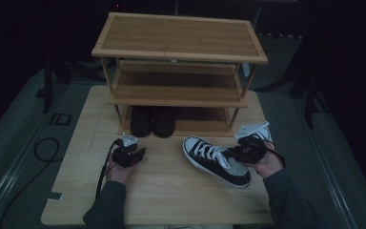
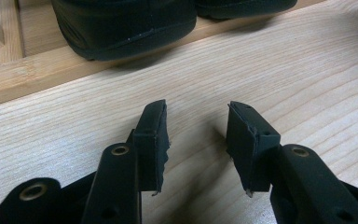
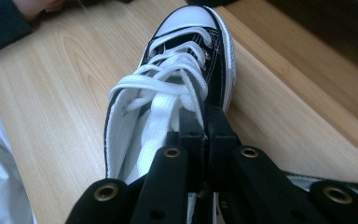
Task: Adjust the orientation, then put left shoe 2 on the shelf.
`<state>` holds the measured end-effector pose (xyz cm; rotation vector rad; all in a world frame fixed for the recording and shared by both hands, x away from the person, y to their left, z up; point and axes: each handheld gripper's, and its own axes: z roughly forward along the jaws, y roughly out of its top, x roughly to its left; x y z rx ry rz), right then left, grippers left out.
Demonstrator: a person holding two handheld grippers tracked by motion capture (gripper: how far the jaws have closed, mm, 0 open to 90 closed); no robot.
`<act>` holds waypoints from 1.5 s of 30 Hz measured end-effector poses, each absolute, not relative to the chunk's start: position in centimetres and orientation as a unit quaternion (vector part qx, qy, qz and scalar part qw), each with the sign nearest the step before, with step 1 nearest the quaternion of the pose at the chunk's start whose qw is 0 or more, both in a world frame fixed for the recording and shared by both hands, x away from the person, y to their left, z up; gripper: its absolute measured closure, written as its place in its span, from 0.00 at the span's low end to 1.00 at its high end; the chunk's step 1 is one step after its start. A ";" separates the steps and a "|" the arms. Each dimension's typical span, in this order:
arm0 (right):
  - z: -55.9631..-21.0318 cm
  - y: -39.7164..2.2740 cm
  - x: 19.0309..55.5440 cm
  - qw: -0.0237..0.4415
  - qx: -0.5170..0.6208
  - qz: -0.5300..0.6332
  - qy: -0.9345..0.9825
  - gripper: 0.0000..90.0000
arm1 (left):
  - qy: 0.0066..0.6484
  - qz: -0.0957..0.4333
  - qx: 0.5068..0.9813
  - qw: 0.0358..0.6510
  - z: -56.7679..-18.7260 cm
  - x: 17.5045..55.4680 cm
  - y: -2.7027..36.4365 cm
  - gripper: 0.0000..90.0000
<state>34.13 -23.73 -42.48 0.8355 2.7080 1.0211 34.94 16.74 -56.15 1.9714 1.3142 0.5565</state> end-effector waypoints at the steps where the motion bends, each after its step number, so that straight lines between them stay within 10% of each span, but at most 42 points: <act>1: -42.2 -23.6 34.4 0.066 0.274 0.339 0.898 0.98 | 0.507 0.214 0.760 0.347 -56.1 34.9 16.7 0.65; 45: -37.5 -22.3 36.9 0.072 0.243 0.369 0.894 0.98 | 0.507 0.216 0.759 0.347 -56.2 34.9 16.7 0.65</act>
